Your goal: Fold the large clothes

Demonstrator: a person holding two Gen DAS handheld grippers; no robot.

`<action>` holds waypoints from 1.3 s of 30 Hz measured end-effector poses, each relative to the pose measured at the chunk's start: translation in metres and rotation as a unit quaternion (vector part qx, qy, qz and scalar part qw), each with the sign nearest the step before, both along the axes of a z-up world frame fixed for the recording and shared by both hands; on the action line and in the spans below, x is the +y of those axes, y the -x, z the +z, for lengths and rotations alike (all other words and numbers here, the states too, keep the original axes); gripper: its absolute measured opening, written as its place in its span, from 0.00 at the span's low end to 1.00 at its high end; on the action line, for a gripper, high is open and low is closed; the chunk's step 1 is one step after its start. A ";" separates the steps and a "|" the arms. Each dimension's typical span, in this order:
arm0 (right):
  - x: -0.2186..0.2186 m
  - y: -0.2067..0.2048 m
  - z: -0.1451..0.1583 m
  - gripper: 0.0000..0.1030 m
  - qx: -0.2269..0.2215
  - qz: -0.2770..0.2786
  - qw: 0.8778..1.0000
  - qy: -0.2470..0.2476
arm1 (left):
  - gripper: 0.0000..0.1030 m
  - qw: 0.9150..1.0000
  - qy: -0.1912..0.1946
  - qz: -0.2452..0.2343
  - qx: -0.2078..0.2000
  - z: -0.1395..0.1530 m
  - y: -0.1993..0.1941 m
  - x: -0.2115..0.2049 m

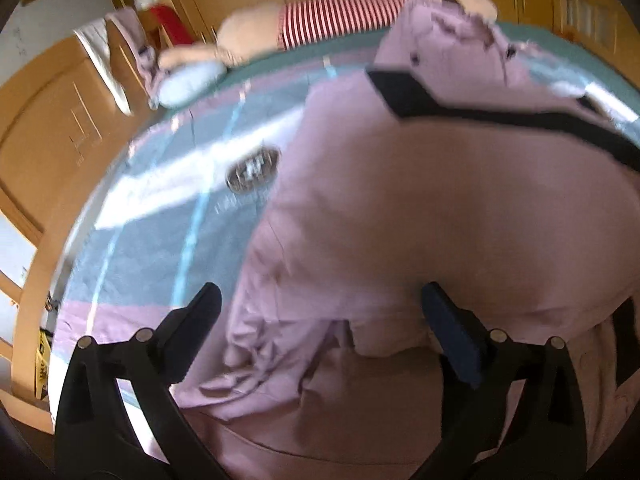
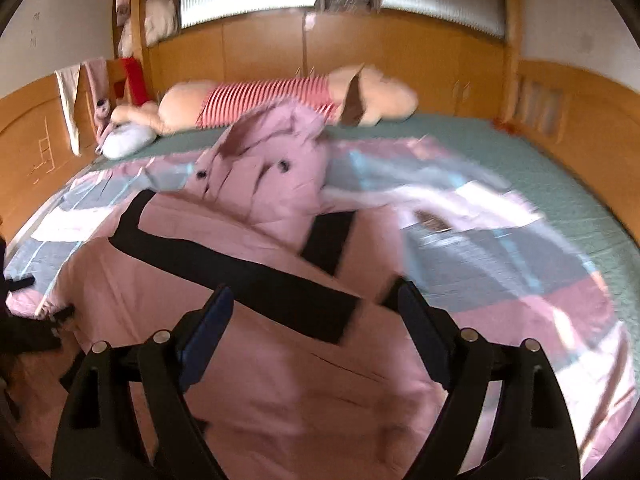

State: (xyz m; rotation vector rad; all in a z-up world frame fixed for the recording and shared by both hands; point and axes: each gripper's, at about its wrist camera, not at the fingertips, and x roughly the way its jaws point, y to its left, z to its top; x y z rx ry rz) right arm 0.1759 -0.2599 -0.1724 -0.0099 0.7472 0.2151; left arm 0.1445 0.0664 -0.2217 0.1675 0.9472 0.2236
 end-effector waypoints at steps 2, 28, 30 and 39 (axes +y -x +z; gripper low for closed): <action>0.018 -0.024 -0.022 0.83 0.055 0.015 0.998 0.030 | 0.98 1.000 0.014 0.003 0.002 0.000 -0.001 0.005; 0.117 -0.092 -0.003 0.92 0.073 0.145 0.984 0.068 | 0.98 0.994 0.104 0.033 0.019 -0.001 -0.001 0.041; 0.110 -0.118 0.011 0.92 0.050 0.101 0.990 0.081 | 0.98 0.991 0.124 0.039 0.024 -0.005 -0.003 0.045; 0.078 -0.297 -0.004 0.84 0.080 -0.113 0.988 0.070 | 0.98 0.984 0.167 0.050 0.034 -0.015 -0.006 0.054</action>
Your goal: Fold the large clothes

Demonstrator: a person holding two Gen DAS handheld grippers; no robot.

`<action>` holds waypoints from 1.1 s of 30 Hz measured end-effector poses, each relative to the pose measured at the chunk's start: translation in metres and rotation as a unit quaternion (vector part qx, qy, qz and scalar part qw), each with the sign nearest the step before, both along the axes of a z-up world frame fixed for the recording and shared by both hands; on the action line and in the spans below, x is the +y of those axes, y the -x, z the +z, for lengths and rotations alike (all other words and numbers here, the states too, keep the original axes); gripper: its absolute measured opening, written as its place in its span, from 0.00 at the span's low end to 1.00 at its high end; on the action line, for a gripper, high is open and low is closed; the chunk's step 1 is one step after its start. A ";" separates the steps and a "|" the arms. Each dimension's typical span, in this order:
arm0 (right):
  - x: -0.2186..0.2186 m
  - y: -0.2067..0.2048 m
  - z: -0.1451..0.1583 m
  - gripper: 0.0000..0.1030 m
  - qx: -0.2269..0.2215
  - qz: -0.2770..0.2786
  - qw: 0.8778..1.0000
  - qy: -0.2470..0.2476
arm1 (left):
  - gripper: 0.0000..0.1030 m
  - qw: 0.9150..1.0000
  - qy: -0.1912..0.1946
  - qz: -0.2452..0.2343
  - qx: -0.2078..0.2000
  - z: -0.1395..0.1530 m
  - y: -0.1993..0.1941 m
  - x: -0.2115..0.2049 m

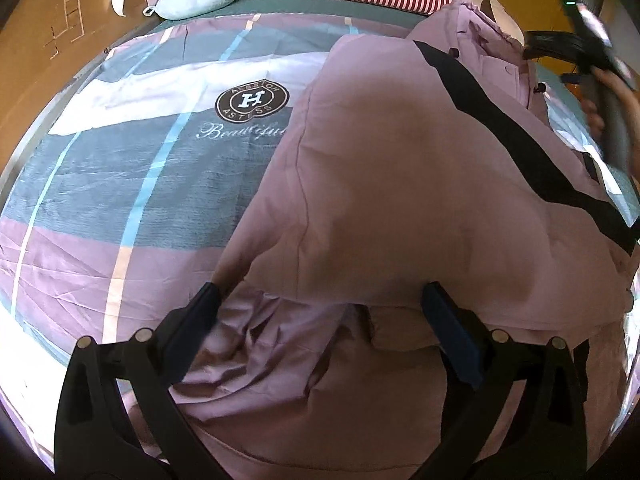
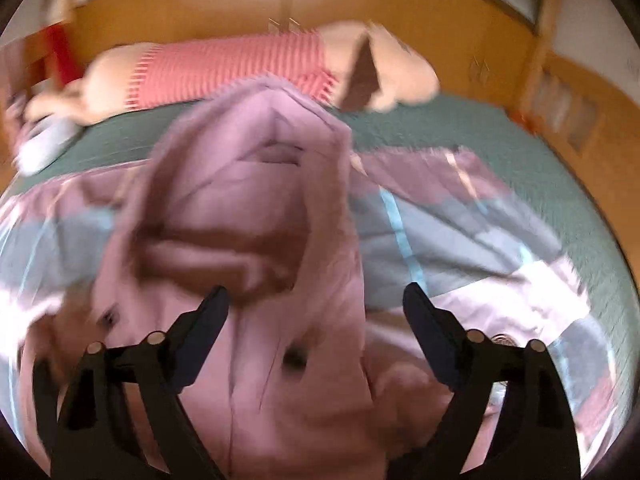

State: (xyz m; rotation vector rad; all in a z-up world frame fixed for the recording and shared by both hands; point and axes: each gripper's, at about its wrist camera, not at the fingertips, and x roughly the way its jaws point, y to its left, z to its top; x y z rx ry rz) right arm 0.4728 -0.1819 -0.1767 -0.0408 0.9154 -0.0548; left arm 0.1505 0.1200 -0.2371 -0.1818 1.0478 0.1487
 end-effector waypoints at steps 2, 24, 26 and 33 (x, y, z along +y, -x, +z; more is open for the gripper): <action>0.000 -0.014 -0.016 0.67 0.018 -0.016 1.000 0.002 | 0.98 1.000 -0.004 -0.003 0.000 -0.001 0.000 -0.001; -0.076 0.311 0.036 0.10 -0.110 0.142 0.980 -0.091 | 0.98 1.000 0.016 0.020 -0.002 0.021 0.013 0.010; -0.089 0.327 0.025 0.14 -0.075 0.127 0.986 -0.079 | 0.98 0.999 0.021 0.030 -0.016 0.033 0.019 0.019; -0.144 0.380 0.030 0.68 -0.066 0.008 0.995 -0.069 | 0.98 0.994 0.047 0.087 -0.040 0.058 0.032 0.061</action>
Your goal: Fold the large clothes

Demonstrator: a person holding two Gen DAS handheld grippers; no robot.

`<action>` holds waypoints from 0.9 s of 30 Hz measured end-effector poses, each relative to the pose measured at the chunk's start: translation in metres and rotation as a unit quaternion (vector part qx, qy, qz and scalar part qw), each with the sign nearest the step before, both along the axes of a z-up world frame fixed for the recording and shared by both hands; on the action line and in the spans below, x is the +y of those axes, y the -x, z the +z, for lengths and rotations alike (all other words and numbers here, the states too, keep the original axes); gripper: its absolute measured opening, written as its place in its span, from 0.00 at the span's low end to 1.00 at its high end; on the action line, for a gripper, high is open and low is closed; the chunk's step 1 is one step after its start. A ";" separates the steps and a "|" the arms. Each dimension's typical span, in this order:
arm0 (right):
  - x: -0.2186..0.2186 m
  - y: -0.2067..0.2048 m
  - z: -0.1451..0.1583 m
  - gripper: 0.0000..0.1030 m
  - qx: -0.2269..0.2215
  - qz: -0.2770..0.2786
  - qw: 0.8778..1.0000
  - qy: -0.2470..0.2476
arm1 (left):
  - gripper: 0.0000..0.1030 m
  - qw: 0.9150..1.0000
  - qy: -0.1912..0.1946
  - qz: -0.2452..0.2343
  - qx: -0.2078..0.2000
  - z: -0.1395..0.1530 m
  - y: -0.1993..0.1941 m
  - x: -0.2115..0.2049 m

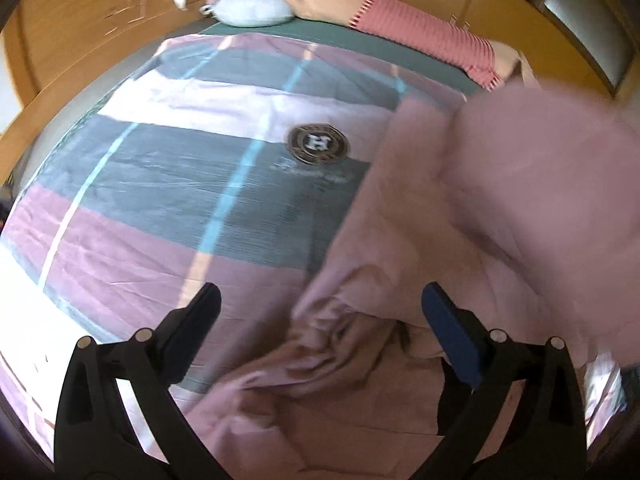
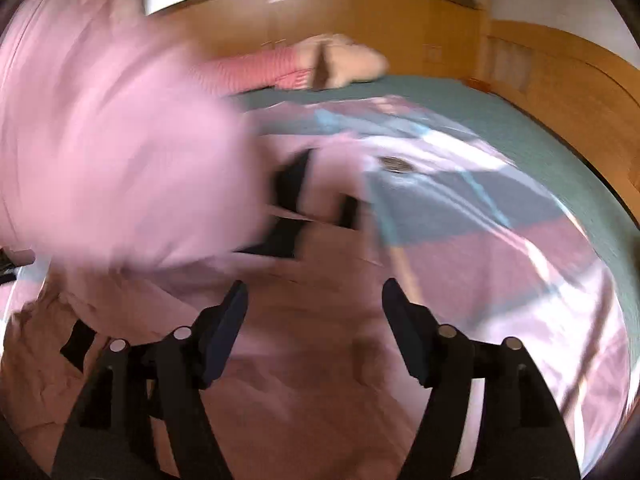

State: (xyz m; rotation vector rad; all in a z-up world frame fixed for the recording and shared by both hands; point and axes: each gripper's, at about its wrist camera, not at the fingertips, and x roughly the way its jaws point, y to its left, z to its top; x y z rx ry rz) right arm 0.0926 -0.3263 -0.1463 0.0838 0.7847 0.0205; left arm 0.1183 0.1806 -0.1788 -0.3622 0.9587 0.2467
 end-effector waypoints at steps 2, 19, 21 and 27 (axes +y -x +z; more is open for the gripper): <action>-0.008 0.005 0.009 0.70 -0.002 -0.016 0.999 -0.035 | 0.98 1.000 0.013 0.011 -0.005 0.003 0.002 0.008; 0.258 -0.007 0.005 0.68 -0.020 0.217 0.962 0.165 | 0.98 0.997 -0.070 -0.044 -0.007 0.013 0.004 -0.030; 0.243 -0.022 0.002 0.33 -0.005 0.192 0.971 0.141 | 0.98 0.996 -0.080 -0.046 -0.014 0.017 0.005 -0.032; 0.172 -0.025 0.009 0.12 0.016 0.126 0.991 0.050 | 0.98 0.995 -0.081 -0.058 -0.022 0.021 0.007 -0.038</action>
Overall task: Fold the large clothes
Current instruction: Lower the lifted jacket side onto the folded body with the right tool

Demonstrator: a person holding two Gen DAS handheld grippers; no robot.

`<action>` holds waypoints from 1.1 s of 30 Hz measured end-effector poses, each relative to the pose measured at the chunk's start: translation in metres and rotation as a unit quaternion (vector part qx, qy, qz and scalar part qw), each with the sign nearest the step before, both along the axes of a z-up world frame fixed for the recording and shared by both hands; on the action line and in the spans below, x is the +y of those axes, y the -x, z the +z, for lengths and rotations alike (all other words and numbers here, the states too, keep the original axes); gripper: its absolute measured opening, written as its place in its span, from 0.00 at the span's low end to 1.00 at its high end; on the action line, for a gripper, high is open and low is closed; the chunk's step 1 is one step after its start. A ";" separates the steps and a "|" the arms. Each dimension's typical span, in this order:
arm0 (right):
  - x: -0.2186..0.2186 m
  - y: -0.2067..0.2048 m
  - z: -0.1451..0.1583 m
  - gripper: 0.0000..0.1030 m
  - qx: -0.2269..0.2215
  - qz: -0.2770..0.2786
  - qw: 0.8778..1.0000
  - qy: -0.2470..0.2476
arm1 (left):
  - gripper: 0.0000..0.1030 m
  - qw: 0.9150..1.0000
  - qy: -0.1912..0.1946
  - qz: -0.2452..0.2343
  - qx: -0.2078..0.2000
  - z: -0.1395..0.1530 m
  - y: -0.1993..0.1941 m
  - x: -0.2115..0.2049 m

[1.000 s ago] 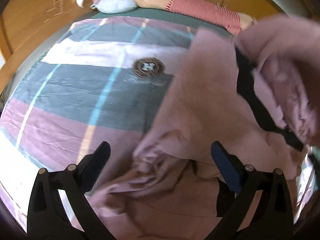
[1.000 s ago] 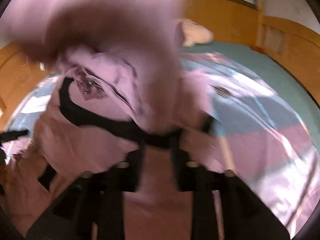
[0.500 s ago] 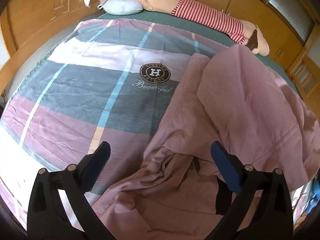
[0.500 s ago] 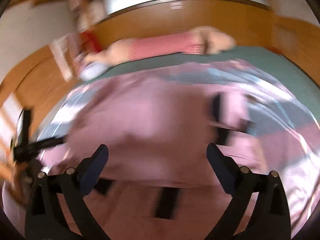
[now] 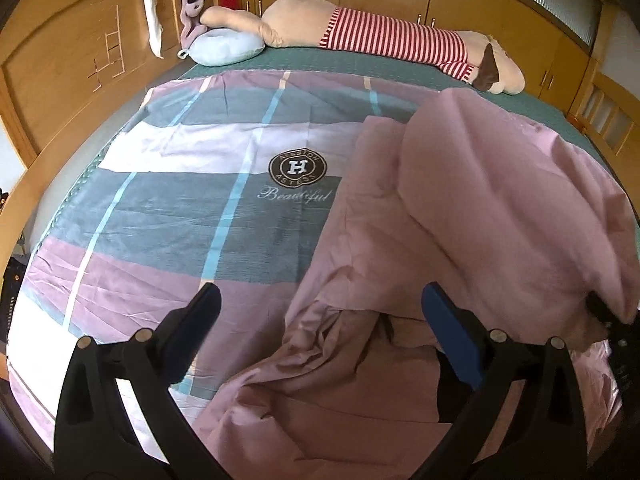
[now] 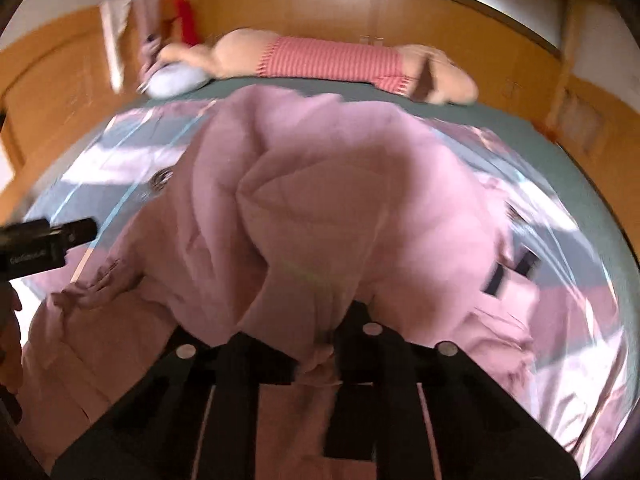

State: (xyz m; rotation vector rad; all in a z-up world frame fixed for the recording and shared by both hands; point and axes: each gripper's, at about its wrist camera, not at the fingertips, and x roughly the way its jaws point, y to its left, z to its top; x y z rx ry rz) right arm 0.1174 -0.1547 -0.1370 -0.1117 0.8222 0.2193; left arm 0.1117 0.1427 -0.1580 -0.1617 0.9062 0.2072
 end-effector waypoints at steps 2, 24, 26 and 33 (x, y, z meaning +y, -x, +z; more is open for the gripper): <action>-0.018 0.011 -0.004 0.11 0.020 -0.002 0.999 -0.030 | 0.98 1.000 0.000 -0.004 0.004 -0.003 0.000 -0.005; -0.009 0.096 -0.041 0.73 0.067 0.091 0.994 -0.007 | 0.98 0.993 -0.044 -0.112 -0.009 -0.014 0.007 -0.078; -0.020 0.101 -0.026 0.73 0.054 0.105 0.992 -0.050 | 0.98 0.991 -0.062 -0.120 -0.017 -0.011 0.010 -0.084; -0.058 0.062 0.039 0.57 -0.040 0.016 0.990 -0.137 | 0.98 0.987 -0.099 -0.126 -0.019 -0.010 0.012 -0.091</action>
